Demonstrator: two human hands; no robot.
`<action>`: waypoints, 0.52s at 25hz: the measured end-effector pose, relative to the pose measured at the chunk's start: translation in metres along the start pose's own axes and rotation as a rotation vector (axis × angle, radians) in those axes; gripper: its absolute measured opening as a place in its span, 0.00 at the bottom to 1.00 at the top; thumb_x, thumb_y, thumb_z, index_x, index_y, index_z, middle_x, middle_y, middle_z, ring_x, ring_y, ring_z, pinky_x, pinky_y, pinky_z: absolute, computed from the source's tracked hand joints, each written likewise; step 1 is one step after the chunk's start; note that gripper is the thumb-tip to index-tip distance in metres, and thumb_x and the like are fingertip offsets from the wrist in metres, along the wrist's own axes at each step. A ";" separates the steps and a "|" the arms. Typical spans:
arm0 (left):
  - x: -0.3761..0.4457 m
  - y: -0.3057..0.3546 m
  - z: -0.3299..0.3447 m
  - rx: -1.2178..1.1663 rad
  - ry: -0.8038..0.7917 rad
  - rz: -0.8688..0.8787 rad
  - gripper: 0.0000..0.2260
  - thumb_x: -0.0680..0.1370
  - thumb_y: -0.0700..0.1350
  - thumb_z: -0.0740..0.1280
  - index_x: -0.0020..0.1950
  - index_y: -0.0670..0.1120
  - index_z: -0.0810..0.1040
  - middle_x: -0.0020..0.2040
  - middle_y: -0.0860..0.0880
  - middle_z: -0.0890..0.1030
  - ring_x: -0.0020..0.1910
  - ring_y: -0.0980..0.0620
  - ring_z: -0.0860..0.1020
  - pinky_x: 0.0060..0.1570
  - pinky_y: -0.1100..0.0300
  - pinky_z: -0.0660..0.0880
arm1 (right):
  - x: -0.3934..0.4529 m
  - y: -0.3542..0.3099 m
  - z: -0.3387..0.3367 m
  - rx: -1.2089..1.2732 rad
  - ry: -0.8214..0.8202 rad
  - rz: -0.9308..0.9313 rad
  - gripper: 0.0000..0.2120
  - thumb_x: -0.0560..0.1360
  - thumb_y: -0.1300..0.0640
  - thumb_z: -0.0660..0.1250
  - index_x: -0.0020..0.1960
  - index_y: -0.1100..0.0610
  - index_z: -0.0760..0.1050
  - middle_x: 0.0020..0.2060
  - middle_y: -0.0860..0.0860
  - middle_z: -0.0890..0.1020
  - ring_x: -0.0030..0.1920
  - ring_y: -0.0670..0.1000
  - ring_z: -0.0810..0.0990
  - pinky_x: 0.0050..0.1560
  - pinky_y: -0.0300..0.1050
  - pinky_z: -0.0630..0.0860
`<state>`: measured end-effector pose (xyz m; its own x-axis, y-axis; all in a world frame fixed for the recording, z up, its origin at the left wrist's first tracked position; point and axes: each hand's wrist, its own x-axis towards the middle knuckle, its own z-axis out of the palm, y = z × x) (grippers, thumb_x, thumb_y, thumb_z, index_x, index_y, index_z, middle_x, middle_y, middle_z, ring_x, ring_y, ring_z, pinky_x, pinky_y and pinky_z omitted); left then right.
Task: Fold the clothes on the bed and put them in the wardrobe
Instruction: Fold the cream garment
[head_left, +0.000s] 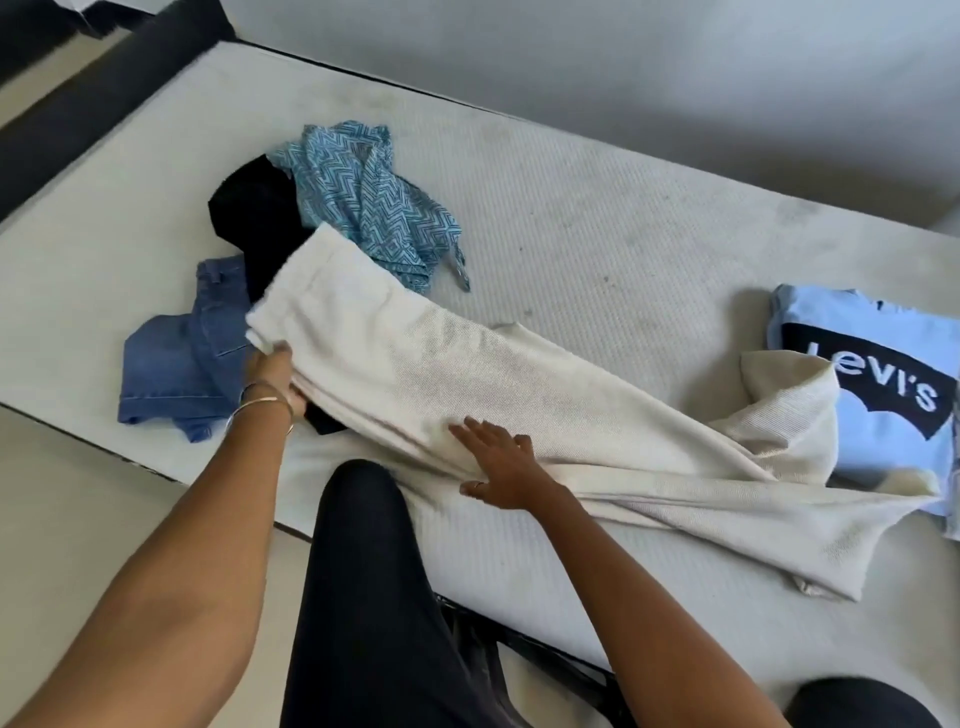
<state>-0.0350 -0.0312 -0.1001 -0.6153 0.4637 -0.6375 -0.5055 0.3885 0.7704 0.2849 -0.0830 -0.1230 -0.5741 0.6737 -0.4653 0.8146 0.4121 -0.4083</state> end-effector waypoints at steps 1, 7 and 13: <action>-0.001 -0.008 -0.004 0.111 0.037 0.011 0.17 0.78 0.48 0.65 0.66 0.49 0.71 0.64 0.47 0.77 0.52 0.49 0.78 0.40 0.57 0.77 | -0.007 0.001 0.007 0.028 0.061 0.015 0.36 0.77 0.48 0.66 0.79 0.49 0.53 0.78 0.50 0.56 0.77 0.53 0.55 0.72 0.58 0.55; -0.100 -0.088 0.056 1.031 0.309 0.581 0.29 0.73 0.43 0.67 0.73 0.49 0.63 0.71 0.40 0.61 0.67 0.36 0.64 0.61 0.45 0.66 | -0.095 0.075 0.023 0.355 0.877 0.759 0.15 0.77 0.50 0.67 0.63 0.51 0.75 0.61 0.54 0.75 0.64 0.59 0.68 0.57 0.57 0.65; -0.210 -0.189 0.151 1.384 -0.565 0.856 0.16 0.73 0.43 0.68 0.60 0.50 0.76 0.67 0.46 0.67 0.65 0.43 0.67 0.58 0.52 0.69 | -0.202 0.188 -0.011 1.173 1.202 1.526 0.38 0.73 0.40 0.70 0.70 0.62 0.60 0.68 0.65 0.69 0.67 0.67 0.69 0.64 0.61 0.69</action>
<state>0.2807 -0.0816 -0.1127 0.0152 0.9714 -0.2368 0.8696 0.1040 0.4827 0.5546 -0.1350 -0.0971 0.8891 0.1587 -0.4294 -0.1929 -0.7208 -0.6658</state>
